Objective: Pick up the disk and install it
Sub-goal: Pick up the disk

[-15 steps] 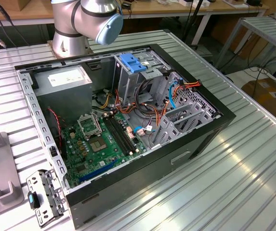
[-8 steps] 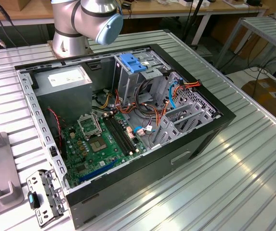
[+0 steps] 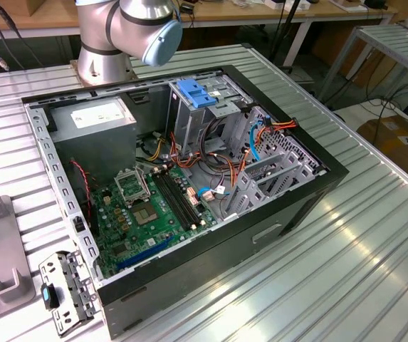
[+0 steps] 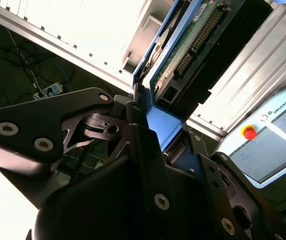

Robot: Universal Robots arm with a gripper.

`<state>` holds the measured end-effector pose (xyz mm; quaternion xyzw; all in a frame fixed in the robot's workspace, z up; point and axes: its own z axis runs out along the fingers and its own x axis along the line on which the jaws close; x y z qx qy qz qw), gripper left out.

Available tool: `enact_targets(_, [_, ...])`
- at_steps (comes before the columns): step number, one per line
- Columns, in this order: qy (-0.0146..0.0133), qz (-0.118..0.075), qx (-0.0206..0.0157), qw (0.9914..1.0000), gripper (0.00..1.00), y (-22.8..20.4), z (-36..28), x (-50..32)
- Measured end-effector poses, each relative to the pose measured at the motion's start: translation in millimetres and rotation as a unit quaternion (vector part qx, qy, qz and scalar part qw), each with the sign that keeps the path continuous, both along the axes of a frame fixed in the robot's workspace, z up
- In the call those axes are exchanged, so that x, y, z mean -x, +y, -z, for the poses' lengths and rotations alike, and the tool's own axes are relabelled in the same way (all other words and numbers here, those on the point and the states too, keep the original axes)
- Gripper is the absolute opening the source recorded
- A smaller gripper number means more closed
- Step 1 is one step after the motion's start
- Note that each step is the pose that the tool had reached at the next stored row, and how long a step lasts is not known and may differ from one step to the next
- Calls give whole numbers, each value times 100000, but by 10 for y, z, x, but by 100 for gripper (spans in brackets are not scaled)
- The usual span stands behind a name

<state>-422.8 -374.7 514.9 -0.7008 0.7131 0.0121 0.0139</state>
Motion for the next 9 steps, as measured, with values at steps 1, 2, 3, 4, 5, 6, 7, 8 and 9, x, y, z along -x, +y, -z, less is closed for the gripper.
enact_targets(1, [-4, 0, -2, 100000, 37, -6, 0, -7])
enact_targets(2, [-3, 0, -1, 100000, 37, -10, 0, -17])
enact_targets(3, [-3, 1, 1, 100000, 37, -14, 0, -47])
enact_targets(4, [2, 3, 1, 100000, 37, -15, 0, -72])
enact_targets(5, [4, 1, 3, 100000, 37, -15, -1, -92])
enact_targets(6, [1, 0, 3, 100000, 37, -16, -1, -115])
enact_targets(7, [0, -1, 1, 100000, 37, -16, 0, -130])
enact_targets(8, [-1, 2, 2, 100000, 37, -16, 0, -181])
enact_targets(9, [0, 2, 4, 100000, 37, -16, 0, -183])
